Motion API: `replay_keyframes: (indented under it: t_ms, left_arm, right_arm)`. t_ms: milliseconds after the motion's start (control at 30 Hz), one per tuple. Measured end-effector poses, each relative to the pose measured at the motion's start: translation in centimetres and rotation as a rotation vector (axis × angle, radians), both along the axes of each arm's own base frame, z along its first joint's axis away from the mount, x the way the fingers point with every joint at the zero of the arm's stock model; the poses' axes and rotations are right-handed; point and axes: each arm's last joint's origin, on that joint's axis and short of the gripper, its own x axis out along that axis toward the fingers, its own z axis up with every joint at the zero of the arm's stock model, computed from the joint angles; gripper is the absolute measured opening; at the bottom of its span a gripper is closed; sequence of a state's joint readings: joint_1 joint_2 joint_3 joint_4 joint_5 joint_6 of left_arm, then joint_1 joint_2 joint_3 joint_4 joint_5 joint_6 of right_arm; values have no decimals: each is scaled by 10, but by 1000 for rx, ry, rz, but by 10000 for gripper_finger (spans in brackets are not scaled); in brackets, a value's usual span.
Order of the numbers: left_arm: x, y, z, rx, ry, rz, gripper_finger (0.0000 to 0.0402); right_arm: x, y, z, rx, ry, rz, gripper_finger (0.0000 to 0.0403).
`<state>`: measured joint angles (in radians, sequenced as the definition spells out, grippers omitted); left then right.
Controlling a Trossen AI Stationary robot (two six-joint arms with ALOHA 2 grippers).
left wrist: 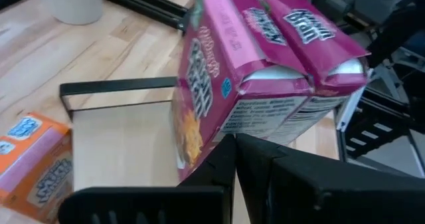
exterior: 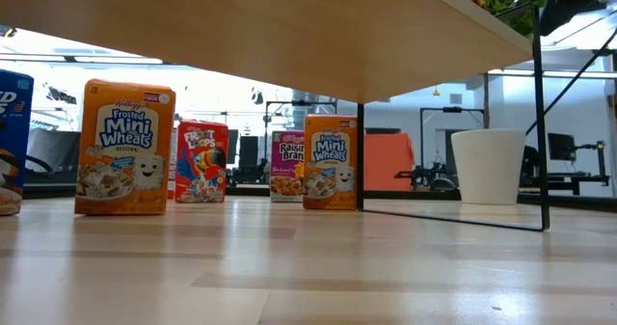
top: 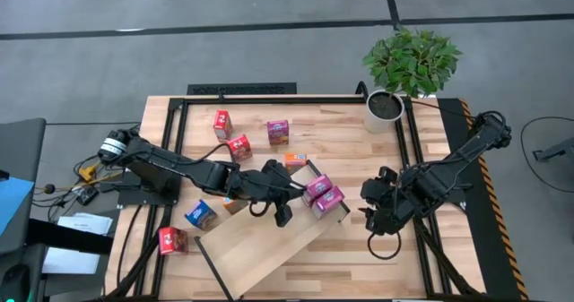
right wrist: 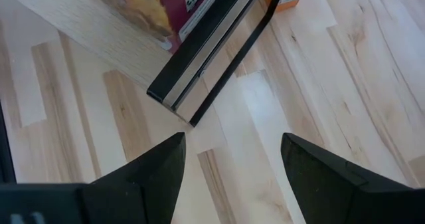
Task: Stack cereal on shelf
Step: Put the bottom purple cereal box onto the shelf, then put the purple cereal box onto the shelf
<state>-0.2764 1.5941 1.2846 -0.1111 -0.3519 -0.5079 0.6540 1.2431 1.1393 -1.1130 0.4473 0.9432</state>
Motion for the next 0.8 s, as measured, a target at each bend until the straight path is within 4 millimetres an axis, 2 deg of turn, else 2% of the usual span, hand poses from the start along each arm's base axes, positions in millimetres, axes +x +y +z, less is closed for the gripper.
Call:
replay_keyframes:
  t_ms: [300, 400, 500, 667, 800]
  left_arm:
    - [2, 0, -5, -1, 22, -34, 0]
    - [-3, 3, -2, 8, 47, -28, 0]
    - [-17, 8, 6, 52, 98, -4, 1]
    - [-53, 34, 34, 244, 136, 171, 31]
    - [-62, 70, 48, 313, 147, 156, 85]
  right_arm:
    - [0, 0, 0, 14, -4, -24, 274]
    - [0, 0, 0, 15, -5, -24, 274]
    - [0, 0, 0, 14, -4, -24, 274]
    - [0, 0, 0, 14, -4, -24, 274]
    - [0, 0, 0, 10, -6, -26, 274]
